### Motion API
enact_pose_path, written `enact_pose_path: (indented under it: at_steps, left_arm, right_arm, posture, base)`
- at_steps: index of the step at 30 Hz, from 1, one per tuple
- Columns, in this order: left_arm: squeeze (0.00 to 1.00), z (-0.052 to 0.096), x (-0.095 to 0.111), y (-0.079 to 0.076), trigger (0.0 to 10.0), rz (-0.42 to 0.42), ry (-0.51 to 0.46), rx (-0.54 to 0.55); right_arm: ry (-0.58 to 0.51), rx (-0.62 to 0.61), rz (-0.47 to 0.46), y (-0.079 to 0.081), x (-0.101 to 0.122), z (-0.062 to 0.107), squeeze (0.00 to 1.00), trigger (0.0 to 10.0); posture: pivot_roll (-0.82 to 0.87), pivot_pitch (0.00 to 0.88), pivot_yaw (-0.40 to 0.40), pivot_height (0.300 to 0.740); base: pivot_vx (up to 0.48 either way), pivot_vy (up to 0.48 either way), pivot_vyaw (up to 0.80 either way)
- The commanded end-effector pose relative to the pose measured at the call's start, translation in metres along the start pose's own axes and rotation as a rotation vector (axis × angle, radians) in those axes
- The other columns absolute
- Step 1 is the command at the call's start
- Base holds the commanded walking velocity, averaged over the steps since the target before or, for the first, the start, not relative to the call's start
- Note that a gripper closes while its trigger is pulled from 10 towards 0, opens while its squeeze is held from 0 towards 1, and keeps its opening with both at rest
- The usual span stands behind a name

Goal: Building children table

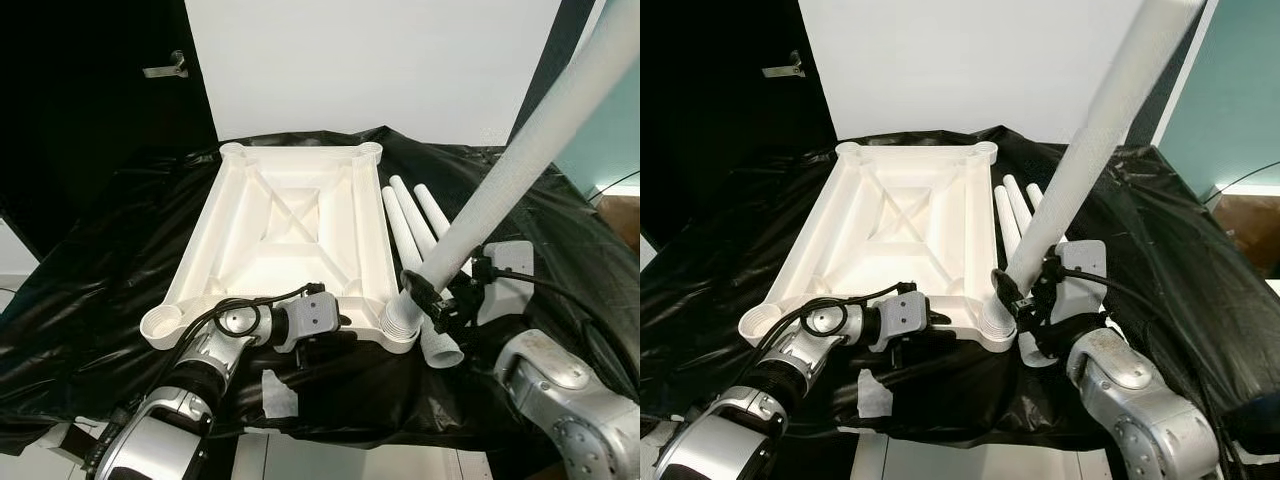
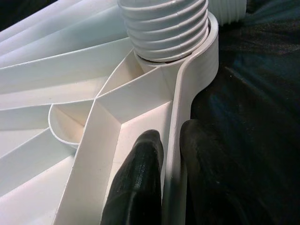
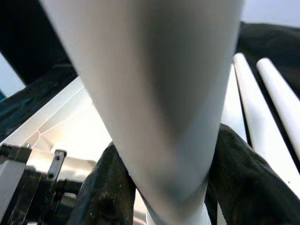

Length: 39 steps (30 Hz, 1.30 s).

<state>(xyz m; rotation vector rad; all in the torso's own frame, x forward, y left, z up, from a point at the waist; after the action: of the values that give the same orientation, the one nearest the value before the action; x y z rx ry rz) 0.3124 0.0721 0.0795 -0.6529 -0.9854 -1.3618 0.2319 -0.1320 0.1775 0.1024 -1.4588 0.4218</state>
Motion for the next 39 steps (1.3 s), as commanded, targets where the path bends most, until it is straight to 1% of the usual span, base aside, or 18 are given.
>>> enact_pose_path:
  at_steps: [1,5,7,9,15,17,19,20,23,27,30,31,34,35,36,37,38,39]
  left_arm:
    - [0.0,-0.008,-0.026,-0.01,10.0,0.099,0.072,0.087]
    - [0.0,-0.007,-0.027,-0.009,10.0,0.1,0.073,0.087]
    - [0.0,-0.007,-0.027,-0.009,10.0,0.1,0.074,0.087]
    - [0.0,-0.007,-0.028,-0.01,10.0,0.102,0.075,0.086]
    - [0.0,-0.007,-0.028,-0.011,10.0,0.108,0.072,0.087]
    - [0.0,-0.007,-0.029,-0.011,10.0,0.11,0.072,0.088]
    - [0.0,-0.007,-0.03,-0.012,10.0,0.113,0.073,0.087]
    - [0.0,-0.007,-0.03,-0.012,10.0,0.113,0.073,0.087]
    - [0.0,-0.008,-0.03,-0.012,10.0,0.113,0.074,0.086]
    - [0.0,-0.009,-0.029,-0.011,10.0,0.112,0.071,0.087]
    - [0.0,-0.009,-0.028,-0.011,10.0,0.112,0.07,0.087]
    - [0.0,-0.009,-0.028,-0.011,10.0,0.113,0.069,0.088]
    - [0.0,-0.009,-0.029,-0.012,10.0,0.115,0.068,0.089]
    - [0.0,-0.009,-0.029,-0.012,10.0,0.115,0.068,0.089]
    - [0.0,-0.009,-0.029,-0.012,10.0,0.116,0.068,0.089]
    - [0.0,-0.009,-0.029,-0.012,10.0,0.116,0.068,0.089]
    - [0.0,-0.008,-0.03,-0.012,10.0,0.116,0.069,0.089]
    - [0.0,-0.008,-0.03,-0.012,10.0,0.116,0.069,0.089]
  right_arm:
    - [0.176,-0.112,-0.029,-0.007,-0.04,-0.004,0.0,10.0]
    - [0.188,-0.124,-0.058,-0.006,-0.043,-0.009,0.0,10.0]
    - [0.214,-0.119,-0.044,-0.005,-0.045,-0.011,0.0,10.0]
    - [0.284,-0.086,-0.01,-0.001,-0.054,-0.014,0.0,10.0]
    - [0.341,-0.044,-0.011,0.004,-0.066,-0.012,0.0,10.0]
    - [0.352,-0.014,-0.008,0.006,-0.068,-0.011,0.0,10.0]
    - [0.363,0.071,0.013,0.007,-0.067,-0.009,0.0,10.0]
    - [0.363,0.071,0.013,0.007,-0.067,-0.009,0.0,10.0]
    - [0.381,0.178,0.054,0.007,-0.066,-0.003,0.0,10.0]
    - [0.381,0.209,0.081,0.006,-0.066,0.0,0.0,10.0]
    - [0.373,0.195,0.077,0.006,-0.066,0.001,0.0,10.0]
    - [0.354,0.163,0.069,0.006,-0.065,0.0,0.0,10.0]
    - [0.298,0.07,0.006,0.008,-0.064,0.002,0.0,10.0]
    - [0.298,0.07,0.006,0.008,-0.064,0.002,0.0,10.0]
    - [0.292,0.036,-0.039,0.011,-0.066,0.005,0.0,10.0]
    - [0.292,0.036,-0.039,0.011,-0.066,0.005,0.0,10.0]
    - [0.295,0.001,-0.071,0.01,-0.068,0.008,0.0,10.0]
    - [0.295,0.001,-0.071,0.01,-0.068,0.008,0.0,10.0]
  posture:
    - [-0.17,0.026,0.013,0.74]
    - [-0.17,0.026,0.014,0.74]
    - [-0.17,0.026,0.015,0.74]
    - [-0.17,0.028,0.014,0.74]
    - [-0.16,0.032,0.013,0.74]
    - [-0.16,0.032,0.013,0.74]
    - [-0.17,0.036,0.014,0.74]
    - [-0.17,0.036,0.014,0.74]
    - [-0.17,0.036,0.016,0.74]
    - [-0.17,0.037,0.014,0.74]
    - [-0.17,0.037,0.012,0.74]
    - [-0.17,0.037,0.012,0.74]
    - [-0.17,0.036,0.007,0.74]
    - [-0.17,0.036,0.007,0.74]
    - [-0.17,0.037,0.008,0.74]
    - [-0.17,0.037,0.008,0.74]
    - [-0.17,0.037,0.011,0.74]
    - [-0.17,0.037,0.011,0.74]
  base:
    - [0.0,0.0,0.0]
    - [0.0,0.0,0.0]
    - [0.0,0.0,0.0]
    - [0.0,0.0,0.0]
    - [0.0,0.0,0.0]
    - [0.0,0.0,0.0]
    - [0.0,0.0,0.0]
    - [0.0,0.0,0.0]
    - [0.0,0.0,0.0]
    - [0.0,0.0,0.0]
    - [0.0,0.0,0.0]
    - [0.0,0.0,0.0]
    - [0.0,0.0,0.0]
    - [0.0,0.0,0.0]
    - [0.0,0.0,0.0]
    - [0.0,0.0,0.0]
    - [0.0,0.0,0.0]
    - [0.0,0.0,0.0]
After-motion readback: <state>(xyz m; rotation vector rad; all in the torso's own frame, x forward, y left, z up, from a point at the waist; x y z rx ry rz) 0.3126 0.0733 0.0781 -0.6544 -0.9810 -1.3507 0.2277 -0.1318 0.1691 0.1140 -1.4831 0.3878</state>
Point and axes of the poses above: a point about 5 cm out from each wrist's last joint towards the gripper, its own z axis pointing back from the gripper into the wrist, its own x axis along the axis of the wrist's last joint, y = z × x, the point moved 1 cm from there along -z, pointing out of the wrist towards the gripper, and after that the axes turned 13 degrees about z, right-handed, at the moved point
